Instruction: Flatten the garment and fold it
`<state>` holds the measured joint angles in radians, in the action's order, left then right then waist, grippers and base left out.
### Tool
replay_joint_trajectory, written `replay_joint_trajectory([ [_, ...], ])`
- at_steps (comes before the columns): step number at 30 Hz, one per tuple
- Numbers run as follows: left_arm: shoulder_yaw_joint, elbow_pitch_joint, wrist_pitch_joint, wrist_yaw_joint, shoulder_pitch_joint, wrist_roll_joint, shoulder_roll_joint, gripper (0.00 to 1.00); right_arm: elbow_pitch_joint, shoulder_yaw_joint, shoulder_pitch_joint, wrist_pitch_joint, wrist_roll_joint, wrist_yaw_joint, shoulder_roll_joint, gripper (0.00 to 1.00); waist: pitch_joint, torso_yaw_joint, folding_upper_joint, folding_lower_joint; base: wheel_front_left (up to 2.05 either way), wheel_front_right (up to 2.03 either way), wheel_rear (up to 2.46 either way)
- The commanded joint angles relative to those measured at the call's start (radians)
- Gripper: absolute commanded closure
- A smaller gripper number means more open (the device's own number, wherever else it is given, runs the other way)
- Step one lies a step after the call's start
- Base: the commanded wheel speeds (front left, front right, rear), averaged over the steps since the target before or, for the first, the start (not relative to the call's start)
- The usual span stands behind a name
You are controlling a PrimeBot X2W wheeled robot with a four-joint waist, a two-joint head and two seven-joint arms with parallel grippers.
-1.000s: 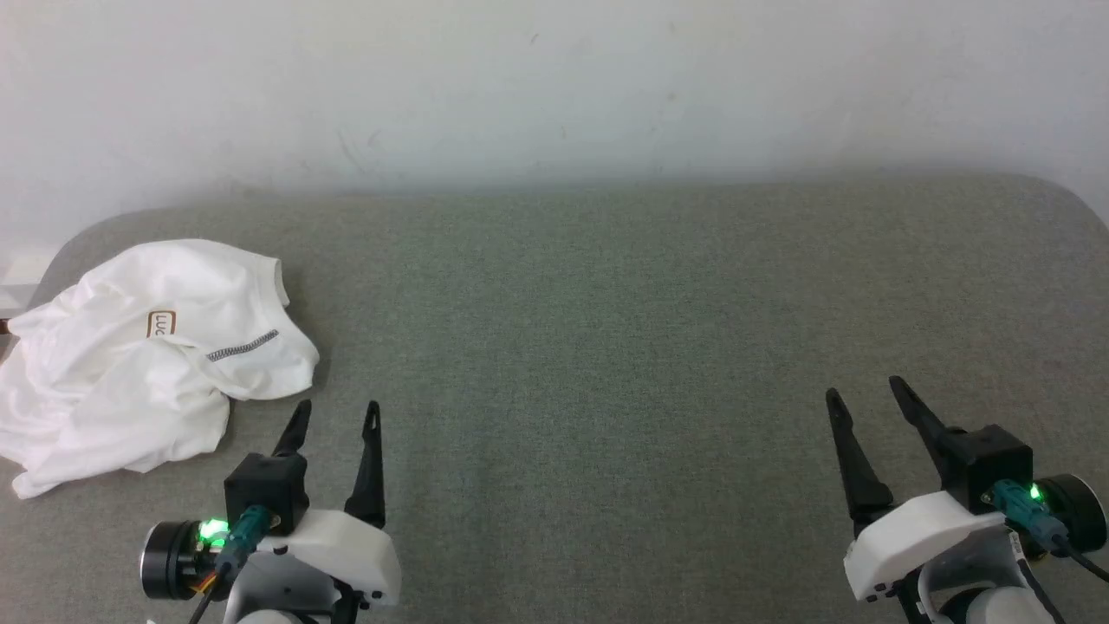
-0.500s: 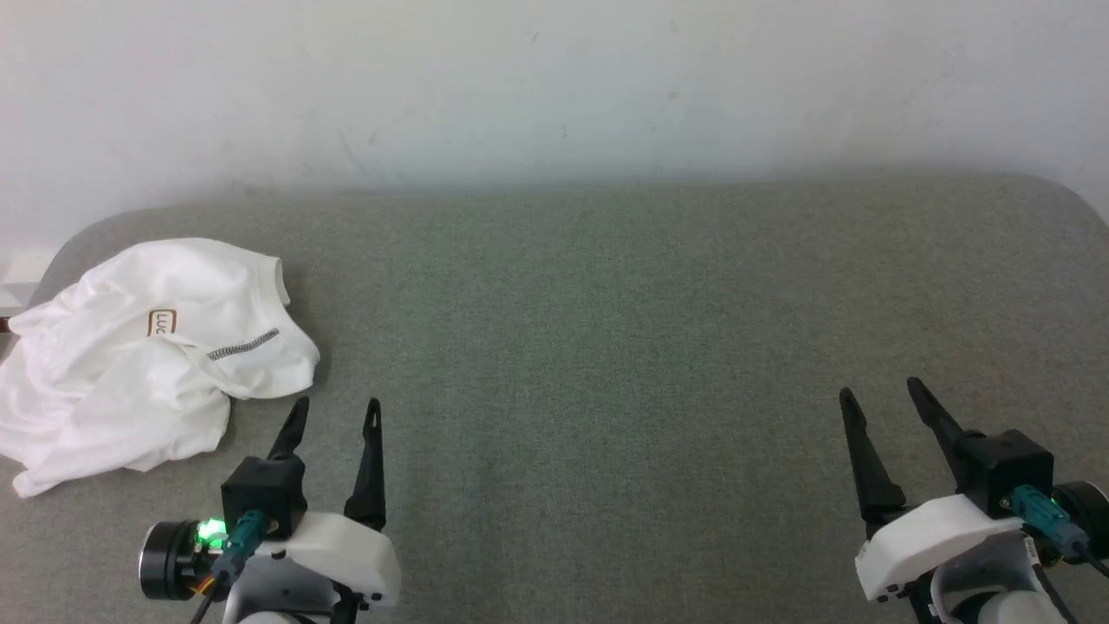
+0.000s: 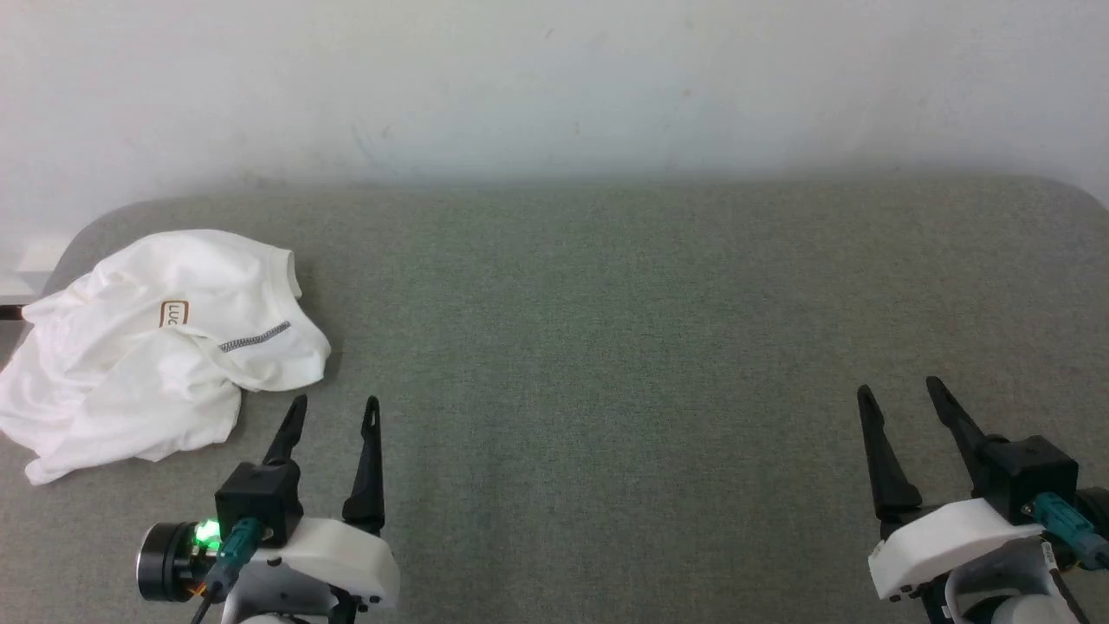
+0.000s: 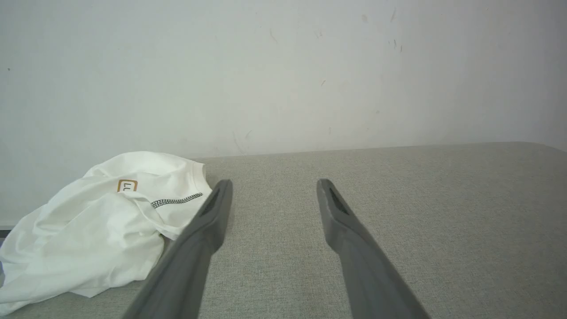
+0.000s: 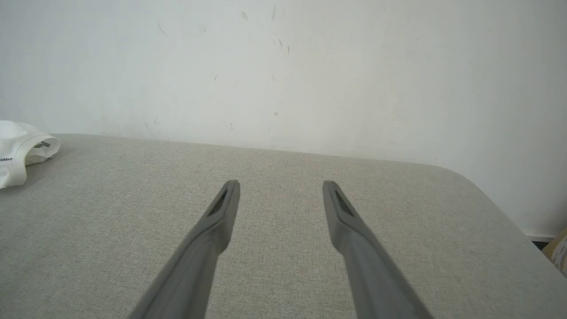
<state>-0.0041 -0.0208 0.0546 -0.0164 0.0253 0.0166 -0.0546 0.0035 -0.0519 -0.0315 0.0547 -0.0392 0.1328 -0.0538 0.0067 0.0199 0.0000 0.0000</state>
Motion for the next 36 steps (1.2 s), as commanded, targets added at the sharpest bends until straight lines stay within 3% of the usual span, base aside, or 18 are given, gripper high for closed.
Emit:
replay_joint_trajectory([
  [1, 0.004, -0.008, 0.009, -0.003, 0.018, 0.009, 0.001, 0.00, -0.005, -0.004, -0.011, 0.009, -0.008, -0.001, 0.001, 0.00, 0.000, 0.005, 0.0000, 0.0000, 0.00, 0.00, 0.00],
  [36, 0.013, -0.016, 0.080, -0.004, 0.056, 0.054, 0.002, 0.00, -0.003, -0.008, -0.033, 0.080, -0.015, -0.001, 0.002, 0.00, 0.010, 0.206, 0.0000, 0.0000, 0.00, 0.00, 0.00],
])
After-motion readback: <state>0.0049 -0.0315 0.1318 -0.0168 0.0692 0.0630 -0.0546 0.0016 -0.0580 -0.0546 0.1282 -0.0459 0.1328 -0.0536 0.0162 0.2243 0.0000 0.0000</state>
